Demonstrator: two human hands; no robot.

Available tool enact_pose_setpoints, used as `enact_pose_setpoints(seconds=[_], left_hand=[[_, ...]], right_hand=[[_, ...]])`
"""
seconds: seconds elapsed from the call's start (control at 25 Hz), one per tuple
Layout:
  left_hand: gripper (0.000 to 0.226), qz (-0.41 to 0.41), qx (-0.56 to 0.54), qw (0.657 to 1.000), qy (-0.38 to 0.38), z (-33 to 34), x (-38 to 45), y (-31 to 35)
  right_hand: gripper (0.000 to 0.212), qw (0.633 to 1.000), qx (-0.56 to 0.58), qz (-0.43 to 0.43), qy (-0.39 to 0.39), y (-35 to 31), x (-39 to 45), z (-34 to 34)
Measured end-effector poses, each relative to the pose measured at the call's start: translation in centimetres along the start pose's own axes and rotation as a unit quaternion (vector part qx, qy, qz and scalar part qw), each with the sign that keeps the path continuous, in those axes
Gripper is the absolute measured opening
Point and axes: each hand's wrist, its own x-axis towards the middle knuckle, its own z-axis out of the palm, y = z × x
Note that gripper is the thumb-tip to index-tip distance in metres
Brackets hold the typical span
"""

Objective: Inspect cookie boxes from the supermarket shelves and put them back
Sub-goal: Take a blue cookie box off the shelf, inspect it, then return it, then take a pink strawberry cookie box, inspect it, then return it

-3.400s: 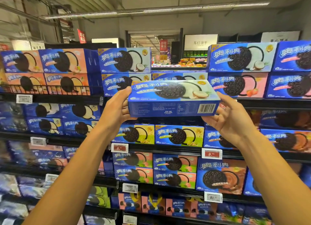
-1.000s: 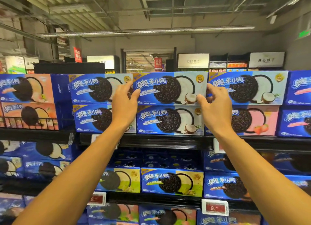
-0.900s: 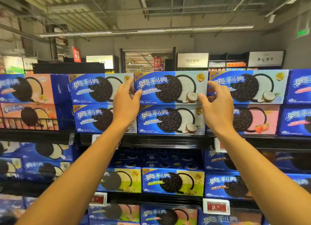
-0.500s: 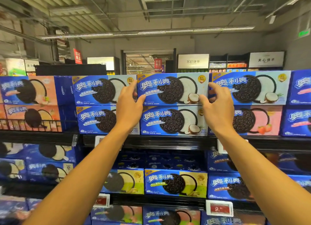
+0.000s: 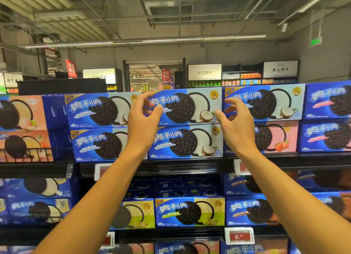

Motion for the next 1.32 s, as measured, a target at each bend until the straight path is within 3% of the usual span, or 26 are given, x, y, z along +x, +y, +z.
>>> enact_pose_setpoints(seconds=[0.2, 0.52, 0.76, 0.96, 1.12, 1.24, 1.32], left_hand=[[0.017, -0.02, -0.063, 0.993, -0.097, 3.2, -0.3, 1.9], [0.025, -0.013, -0.075, 0.974, -0.215, 8.9, -2.7, 3.7], [0.029, -0.009, -0.081, 0.965, -0.25, 16.2, -6.6, 7.1], [0.012, 0.123, 0.038, 0.966, -0.225, 24.3, -8.0, 10.8], [0.043, 0.254, 0.241, 0.922, -0.164, 29.8, -6.4, 13.3], [0.053, 0.306, 0.328, 0.876, -0.176, 32.5, -5.2, 13.6], [0.06, 0.302, 0.36, 0.863, -0.183, 33.8, -4.6, 13.5]], right_hand=[[0.03, 0.999, 0.047, 0.014, -0.007, 0.7, 0.2, -3.5], [0.024, 0.999, 0.05, 0.003, 0.002, 4.9, 1.2, -13.5], [0.028, 0.999, 0.045, 0.002, -0.013, 10.1, 2.7, -22.1], [0.027, 0.999, -0.022, -0.032, 0.023, 14.6, 6.5, -29.0], [0.041, 0.984, -0.152, -0.088, 0.032, 18.2, 11.0, -33.7], [0.065, 0.965, -0.24, -0.101, -0.021, 20.0, 14.1, -35.3], [0.078, 0.958, -0.263, -0.106, -0.045, 21.1, 15.4, -35.6]])
